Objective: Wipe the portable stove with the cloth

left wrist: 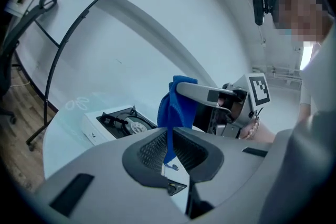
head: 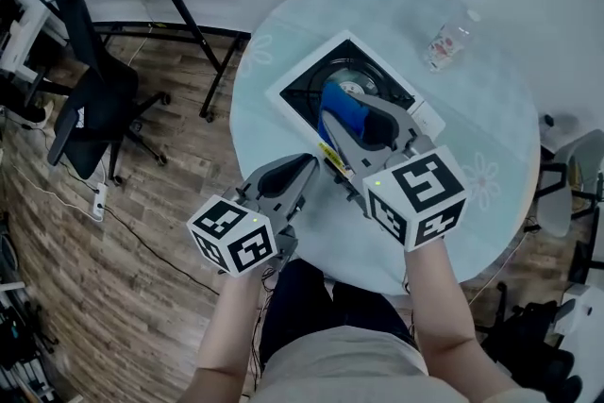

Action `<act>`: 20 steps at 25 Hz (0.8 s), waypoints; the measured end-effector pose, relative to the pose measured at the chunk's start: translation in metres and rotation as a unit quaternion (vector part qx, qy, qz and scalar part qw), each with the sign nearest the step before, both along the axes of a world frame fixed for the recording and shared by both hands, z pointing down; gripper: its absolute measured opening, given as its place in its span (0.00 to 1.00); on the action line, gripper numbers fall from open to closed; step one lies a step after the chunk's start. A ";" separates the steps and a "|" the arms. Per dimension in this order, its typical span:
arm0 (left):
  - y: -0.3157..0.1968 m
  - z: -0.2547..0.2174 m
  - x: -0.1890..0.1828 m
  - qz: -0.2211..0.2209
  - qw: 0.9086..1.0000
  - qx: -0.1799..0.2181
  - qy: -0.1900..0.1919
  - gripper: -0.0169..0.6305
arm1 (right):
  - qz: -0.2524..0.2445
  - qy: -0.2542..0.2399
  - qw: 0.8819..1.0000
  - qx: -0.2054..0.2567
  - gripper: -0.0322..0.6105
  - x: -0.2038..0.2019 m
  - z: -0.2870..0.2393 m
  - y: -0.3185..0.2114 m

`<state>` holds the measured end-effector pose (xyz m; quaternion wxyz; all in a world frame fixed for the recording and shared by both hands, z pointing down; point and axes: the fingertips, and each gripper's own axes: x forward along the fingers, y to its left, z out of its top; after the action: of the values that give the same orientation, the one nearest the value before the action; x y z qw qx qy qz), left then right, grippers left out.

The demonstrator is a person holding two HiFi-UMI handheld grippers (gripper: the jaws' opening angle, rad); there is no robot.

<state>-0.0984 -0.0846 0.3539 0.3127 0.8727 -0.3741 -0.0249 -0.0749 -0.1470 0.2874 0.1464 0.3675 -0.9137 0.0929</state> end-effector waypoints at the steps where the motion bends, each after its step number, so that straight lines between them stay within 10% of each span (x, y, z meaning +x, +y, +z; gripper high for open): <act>1: 0.001 -0.005 0.003 0.000 1.000 0.006 0.000 0.10 | 0.000 -0.011 1.000 0.004 0.24 0.006 -0.006 0.002; 20: 0.033 -0.087 0.075 0.001 0.995 0.101 -0.011 0.10 | -0.025 -0.149 0.986 0.063 0.24 0.102 -0.091 0.064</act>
<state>-0.0231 -0.0512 0.2670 0.2191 0.9002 -0.3726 -0.0526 0.0269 -0.0831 0.1961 -0.0125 0.3347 -0.9384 0.0853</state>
